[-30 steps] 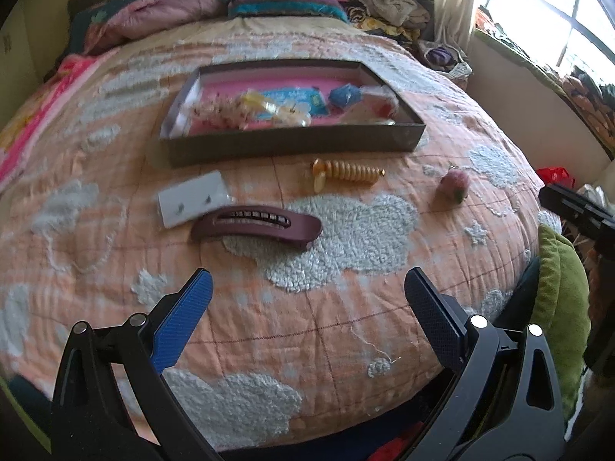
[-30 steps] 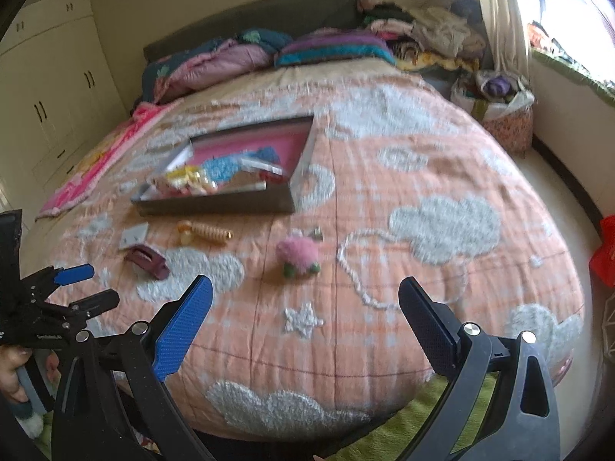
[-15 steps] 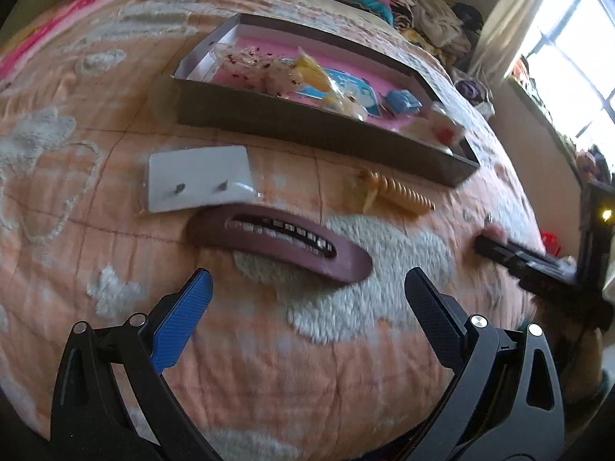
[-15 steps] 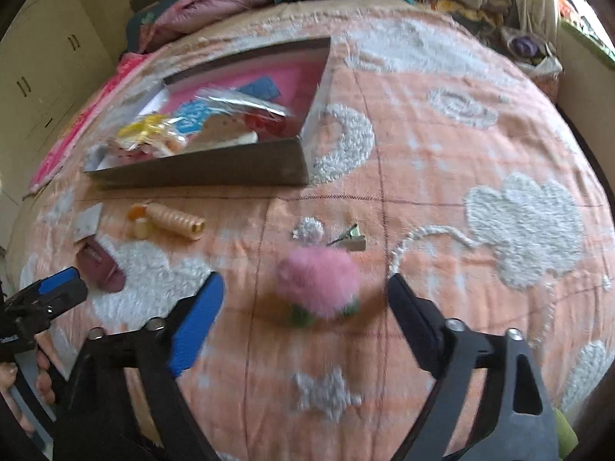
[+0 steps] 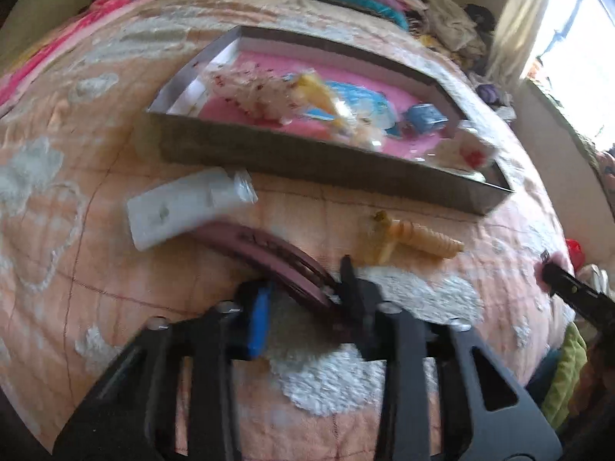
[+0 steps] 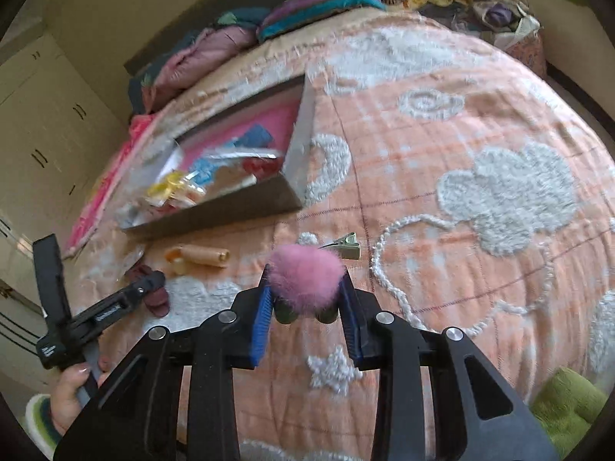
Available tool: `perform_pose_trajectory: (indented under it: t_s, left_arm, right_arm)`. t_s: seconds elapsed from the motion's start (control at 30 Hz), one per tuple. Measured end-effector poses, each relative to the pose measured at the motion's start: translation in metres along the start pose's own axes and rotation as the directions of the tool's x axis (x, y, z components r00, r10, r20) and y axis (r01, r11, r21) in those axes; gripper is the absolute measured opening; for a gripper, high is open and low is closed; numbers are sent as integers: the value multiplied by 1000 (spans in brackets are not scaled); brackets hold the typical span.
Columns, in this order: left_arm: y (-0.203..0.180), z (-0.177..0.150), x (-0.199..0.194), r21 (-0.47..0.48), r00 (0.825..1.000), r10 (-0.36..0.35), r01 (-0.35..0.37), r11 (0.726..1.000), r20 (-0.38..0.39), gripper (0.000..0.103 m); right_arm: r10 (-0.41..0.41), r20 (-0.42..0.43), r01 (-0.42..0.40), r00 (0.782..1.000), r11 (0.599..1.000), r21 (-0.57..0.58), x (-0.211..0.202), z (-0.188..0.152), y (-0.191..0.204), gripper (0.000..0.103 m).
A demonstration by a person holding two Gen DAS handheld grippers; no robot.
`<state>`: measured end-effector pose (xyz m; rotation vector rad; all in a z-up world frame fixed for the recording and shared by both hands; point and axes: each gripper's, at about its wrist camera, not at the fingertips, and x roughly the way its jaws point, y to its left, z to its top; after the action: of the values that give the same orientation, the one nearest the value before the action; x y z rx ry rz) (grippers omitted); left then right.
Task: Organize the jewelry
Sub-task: 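Lower the claw clip into the pink box with the left tool while the right drops the pompom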
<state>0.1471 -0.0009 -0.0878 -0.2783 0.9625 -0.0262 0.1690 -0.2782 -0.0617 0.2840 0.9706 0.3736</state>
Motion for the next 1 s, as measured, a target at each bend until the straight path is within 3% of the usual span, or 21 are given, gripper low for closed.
perform_pose_trajectory:
  t_s: [0.1, 0.4, 0.67, 1.0]
  left_arm:
    - [-8, -6, -6, 42, 999, -42, 42, 998, 1, 6]
    - [-32, -19, -35, 123, 993, -121, 120, 985, 4, 6]
    - [-38, -19, -74, 168, 986, -159, 151, 974, 39, 6]
    - [-39, 9, -111, 189, 977, -172, 147, 971, 125, 6]
  right_arm:
    - [13, 40, -12, 999, 1000, -16, -20, -2, 6, 31]
    - [63, 132, -57, 989, 997, -54, -69, -5, 22, 31]
    - [63, 163, -49, 985, 995, -89, -85, -8, 33, 31]
    - [77, 199, -54, 977, 991, -122, -99, -6, 48, 31]
